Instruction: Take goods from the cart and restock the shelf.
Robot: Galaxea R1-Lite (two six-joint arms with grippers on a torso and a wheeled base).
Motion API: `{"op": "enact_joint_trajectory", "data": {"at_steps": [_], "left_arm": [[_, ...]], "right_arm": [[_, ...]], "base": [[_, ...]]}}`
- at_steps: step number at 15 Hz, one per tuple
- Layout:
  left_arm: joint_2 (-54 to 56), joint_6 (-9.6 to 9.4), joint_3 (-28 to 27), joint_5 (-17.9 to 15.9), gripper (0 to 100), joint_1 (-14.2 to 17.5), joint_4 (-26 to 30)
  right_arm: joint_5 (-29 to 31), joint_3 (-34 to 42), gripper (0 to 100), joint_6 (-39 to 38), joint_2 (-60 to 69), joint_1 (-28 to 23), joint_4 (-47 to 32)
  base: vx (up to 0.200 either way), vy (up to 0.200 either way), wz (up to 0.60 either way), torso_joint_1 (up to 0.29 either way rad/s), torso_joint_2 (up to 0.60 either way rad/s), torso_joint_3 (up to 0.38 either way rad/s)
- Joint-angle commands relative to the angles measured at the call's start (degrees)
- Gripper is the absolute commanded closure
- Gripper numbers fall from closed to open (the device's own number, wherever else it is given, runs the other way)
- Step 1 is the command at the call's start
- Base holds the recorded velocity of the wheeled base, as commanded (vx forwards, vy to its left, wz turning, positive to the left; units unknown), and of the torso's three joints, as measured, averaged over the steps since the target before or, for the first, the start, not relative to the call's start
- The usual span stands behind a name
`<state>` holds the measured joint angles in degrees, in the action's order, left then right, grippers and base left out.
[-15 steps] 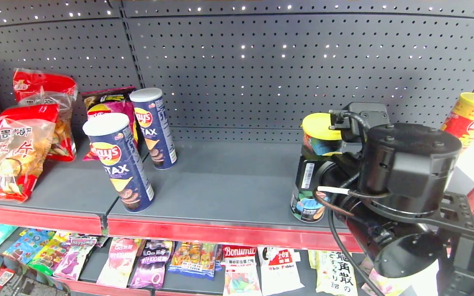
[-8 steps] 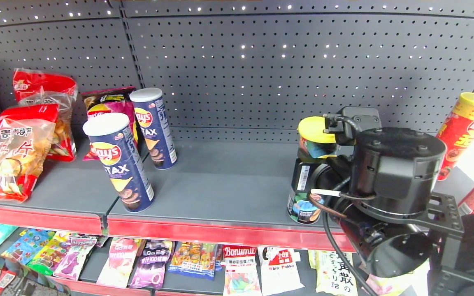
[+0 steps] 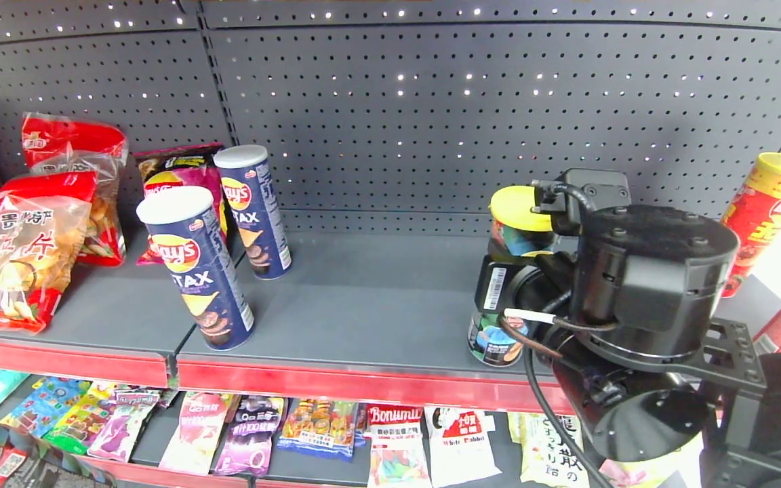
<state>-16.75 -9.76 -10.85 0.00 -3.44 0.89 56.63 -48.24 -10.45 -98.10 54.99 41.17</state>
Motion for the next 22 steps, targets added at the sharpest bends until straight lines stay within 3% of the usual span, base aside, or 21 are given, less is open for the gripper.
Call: {"op": "enact_joint_trajectory", "data": {"at_steps": [1, 11, 18, 22], "left_arm": [[0.23, 0.01, 0.13, 0.00, 100, 0.01, -0.01], [0.31, 0.01, 0.48, 0.09, 100, 0.01, -0.01], [0.40, 0.01, 0.65, 0.00, 100, 0.01, -0.01], [1.19, 0.01, 1.45, 0.09, 100, 0.01, -0.01]], "right_arm": [[2.09, -1.33, 100, -1.07, -1.83, -0.06, 0.14], [2.44, -2.74, 100, -3.97, -3.68, 1.26, 1.11], [-0.73, 6.84, 100, 0.87, 2.12, 1.96, 1.55], [-0.90, 4.64, 100, 0.78, 1.15, 1.70, 1.64]], "base": [[0.000, 0.000, 0.00, 0.000, 0.00, 0.000], [0.000, 0.000, 0.00, 0.000, 0.00, 0.000], [0.000, 0.000, 0.00, 0.000, 0.00, 0.000], [0.000, 0.000, 0.00, 0.000, 0.00, 0.000]]}}
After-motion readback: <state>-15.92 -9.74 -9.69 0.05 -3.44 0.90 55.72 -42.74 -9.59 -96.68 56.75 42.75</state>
